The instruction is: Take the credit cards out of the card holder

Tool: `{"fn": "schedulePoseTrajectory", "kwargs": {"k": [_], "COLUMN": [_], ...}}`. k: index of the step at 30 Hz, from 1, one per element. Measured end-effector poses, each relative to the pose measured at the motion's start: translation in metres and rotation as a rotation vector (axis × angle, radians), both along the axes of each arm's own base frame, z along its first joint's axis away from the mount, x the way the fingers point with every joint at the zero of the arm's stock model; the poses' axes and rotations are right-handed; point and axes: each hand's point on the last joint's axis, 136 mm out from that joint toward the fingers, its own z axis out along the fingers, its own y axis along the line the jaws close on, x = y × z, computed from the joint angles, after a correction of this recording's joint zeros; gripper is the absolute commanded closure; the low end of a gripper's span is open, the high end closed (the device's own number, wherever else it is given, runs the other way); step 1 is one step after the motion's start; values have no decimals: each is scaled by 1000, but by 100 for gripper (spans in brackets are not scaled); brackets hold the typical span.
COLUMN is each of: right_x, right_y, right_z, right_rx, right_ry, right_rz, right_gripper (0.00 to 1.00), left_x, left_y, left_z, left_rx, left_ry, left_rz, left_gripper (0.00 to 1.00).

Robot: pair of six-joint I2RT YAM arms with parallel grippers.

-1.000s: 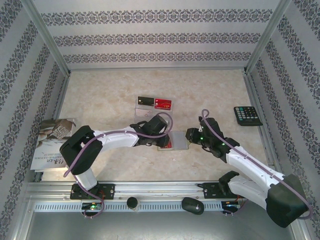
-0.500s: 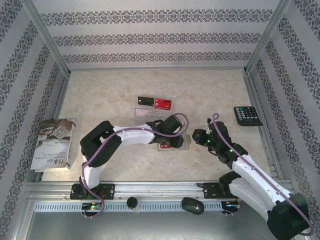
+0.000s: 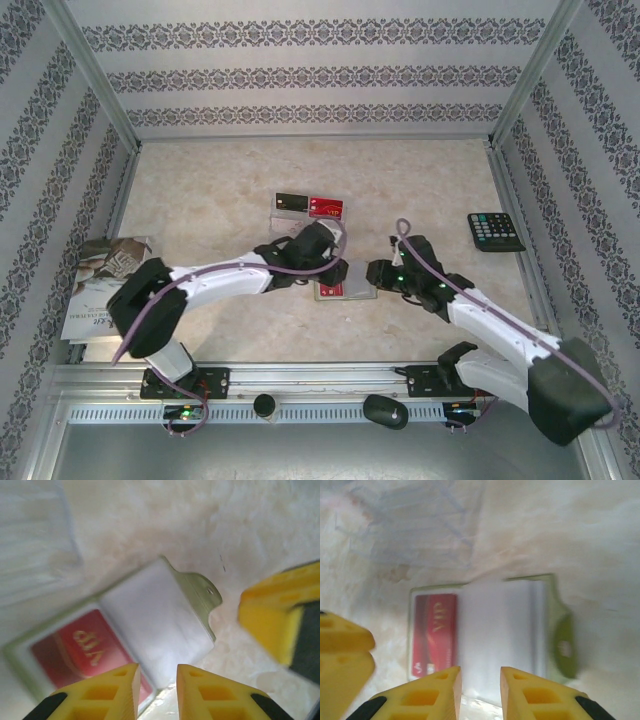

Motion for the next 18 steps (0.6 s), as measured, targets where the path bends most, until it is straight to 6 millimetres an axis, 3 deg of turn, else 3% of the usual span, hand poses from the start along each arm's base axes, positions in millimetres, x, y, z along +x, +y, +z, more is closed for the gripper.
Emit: {"fn": "schedulePoseTrajectory", "kwargs": {"k": [3, 5, 8, 10, 13, 18], "right_x": [2, 5, 11, 14, 16, 23], "right_y": [35, 54, 71, 74, 70, 60], "right_z": [2, 2, -9, -20, -35, -42], "right_rx": [17, 37, 56, 50, 36, 31], "right_ry": [8, 17, 54, 81, 127, 149], "right_rz": [111, 165, 204, 207, 185, 138], "right_gripper": [77, 79, 82, 83, 83, 82], "left_x": [7, 5, -6, -8, -4, 0], "left_y": [30, 51, 65, 65, 58, 52], "left_z": [-16, -43, -71, -78, -72, -66], "left_rx": [12, 56, 99, 97, 60, 28], "left_ry": [14, 61, 120, 134, 115, 94], "left_rz": [60, 97, 107, 102, 94, 85], "left_gripper": [74, 73, 72, 70, 70, 72]}}
